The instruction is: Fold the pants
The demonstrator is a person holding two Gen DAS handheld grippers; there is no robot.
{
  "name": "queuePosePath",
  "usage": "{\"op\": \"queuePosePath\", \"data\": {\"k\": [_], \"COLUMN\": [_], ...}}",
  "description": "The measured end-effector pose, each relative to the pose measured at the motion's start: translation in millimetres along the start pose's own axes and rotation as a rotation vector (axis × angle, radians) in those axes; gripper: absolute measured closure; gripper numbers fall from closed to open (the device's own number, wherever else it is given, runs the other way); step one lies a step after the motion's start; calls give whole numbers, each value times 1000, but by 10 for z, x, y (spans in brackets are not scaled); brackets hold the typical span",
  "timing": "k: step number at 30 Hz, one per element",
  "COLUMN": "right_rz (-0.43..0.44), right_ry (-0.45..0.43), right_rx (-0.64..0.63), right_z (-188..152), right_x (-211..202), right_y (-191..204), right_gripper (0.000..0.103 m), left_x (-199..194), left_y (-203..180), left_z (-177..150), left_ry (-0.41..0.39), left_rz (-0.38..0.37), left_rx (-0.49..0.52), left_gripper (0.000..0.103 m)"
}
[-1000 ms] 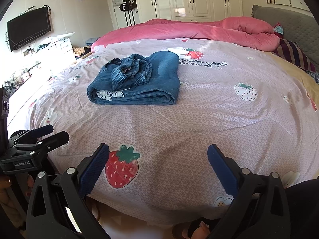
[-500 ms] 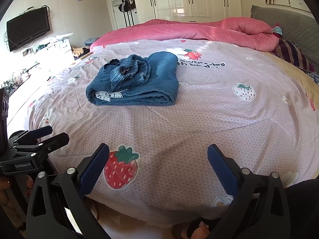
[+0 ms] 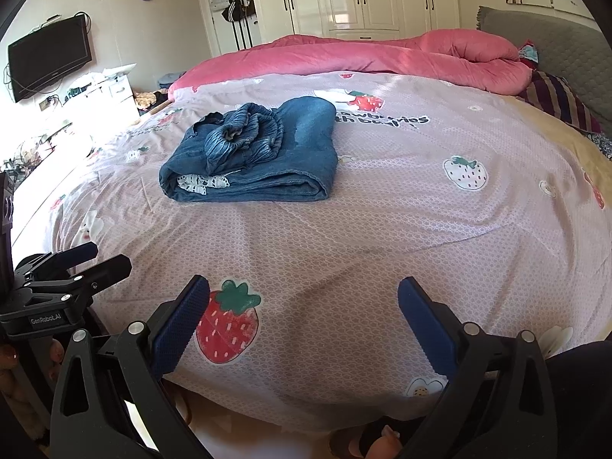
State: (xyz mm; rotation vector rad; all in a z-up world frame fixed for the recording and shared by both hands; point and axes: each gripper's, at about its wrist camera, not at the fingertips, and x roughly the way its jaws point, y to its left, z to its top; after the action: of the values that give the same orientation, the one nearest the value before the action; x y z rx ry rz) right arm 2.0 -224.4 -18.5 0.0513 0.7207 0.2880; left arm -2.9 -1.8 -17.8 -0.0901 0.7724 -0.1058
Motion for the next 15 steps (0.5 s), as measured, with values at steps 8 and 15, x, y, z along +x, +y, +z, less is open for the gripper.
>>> {"op": "queuePosePath", "data": {"k": [8,15], "right_rz": [-4,-9], "right_ry": [3,1], "right_rx": [5,9], "right_z": [3,-2], "right_x": [17,21], "right_y": [-11,-12], "right_gripper": [5,5], "left_x": [5,5], "left_y": [12,9], "left_z": [9,13], "left_ry": [1,6], "left_rz": [3,-1], "left_rx": [-8,-4], "left_gripper": [10,10]}}
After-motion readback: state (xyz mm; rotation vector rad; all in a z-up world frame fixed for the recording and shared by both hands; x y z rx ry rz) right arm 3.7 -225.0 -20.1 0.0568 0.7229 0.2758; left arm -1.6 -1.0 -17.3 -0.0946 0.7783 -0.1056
